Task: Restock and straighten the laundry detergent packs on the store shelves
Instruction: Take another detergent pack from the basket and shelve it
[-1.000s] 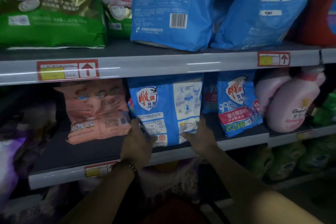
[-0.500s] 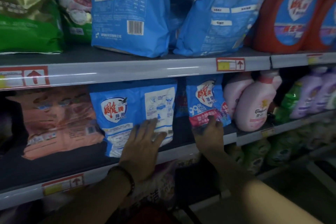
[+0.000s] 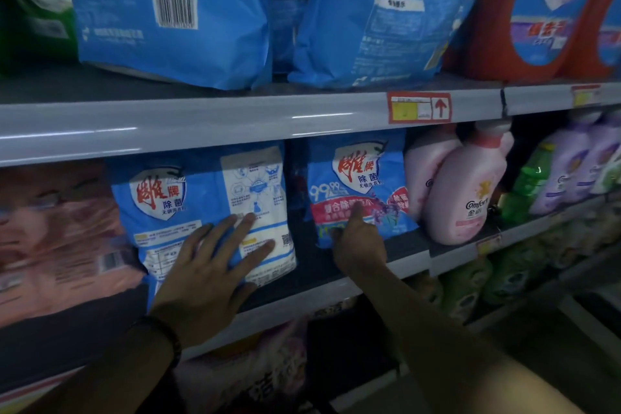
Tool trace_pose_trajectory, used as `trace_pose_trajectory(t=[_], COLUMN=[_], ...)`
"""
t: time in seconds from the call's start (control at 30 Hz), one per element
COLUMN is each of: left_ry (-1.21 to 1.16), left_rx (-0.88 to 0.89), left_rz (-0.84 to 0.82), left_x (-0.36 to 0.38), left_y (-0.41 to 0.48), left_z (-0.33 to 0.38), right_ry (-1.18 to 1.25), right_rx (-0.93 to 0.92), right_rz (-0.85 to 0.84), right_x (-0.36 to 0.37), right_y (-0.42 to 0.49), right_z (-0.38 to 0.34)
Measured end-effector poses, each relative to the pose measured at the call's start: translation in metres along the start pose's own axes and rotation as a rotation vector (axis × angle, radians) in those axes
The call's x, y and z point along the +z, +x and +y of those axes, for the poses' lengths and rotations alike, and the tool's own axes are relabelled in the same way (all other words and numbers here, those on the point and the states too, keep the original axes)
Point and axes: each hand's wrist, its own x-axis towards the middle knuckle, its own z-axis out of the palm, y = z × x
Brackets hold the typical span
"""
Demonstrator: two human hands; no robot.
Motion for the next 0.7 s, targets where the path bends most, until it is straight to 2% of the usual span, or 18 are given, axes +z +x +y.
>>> trace_pose_trajectory(t=[0.1, 0.23, 0.43, 0.57, 0.7], left_ry=[-0.012, -0.016, -0.039, -0.099, -0.331], left_rx=[0.007, 0.007, 0.026, 0.026, -0.035], left_rz=[0.019, 0.007, -0.034, -0.111, -0.157], left_x=[0.002, 0.003, -0.003, -0.016, -0.035], left_y=[-0.001, 0.001, 0.001, 0.001, -0.012], left_z=[-0.002, -0.001, -0.002, -0.007, -0.008], right_ry=[0.009, 0.060, 0.319, 0.431, 0.657], right_rx=[-0.029, -0.021, 0.037, -0.120, -0.199], right_rz=[-0.058, -0.037, -0.220, -0.135, -0.326], right_x=[0.005, -0.004, -0.017, -0.020, -0.020], right_y=[0.020, 0.028, 0.013, -0.031, -0.066], right_z=[-0.018, -0.022, -0.017, -0.036, -0.058])
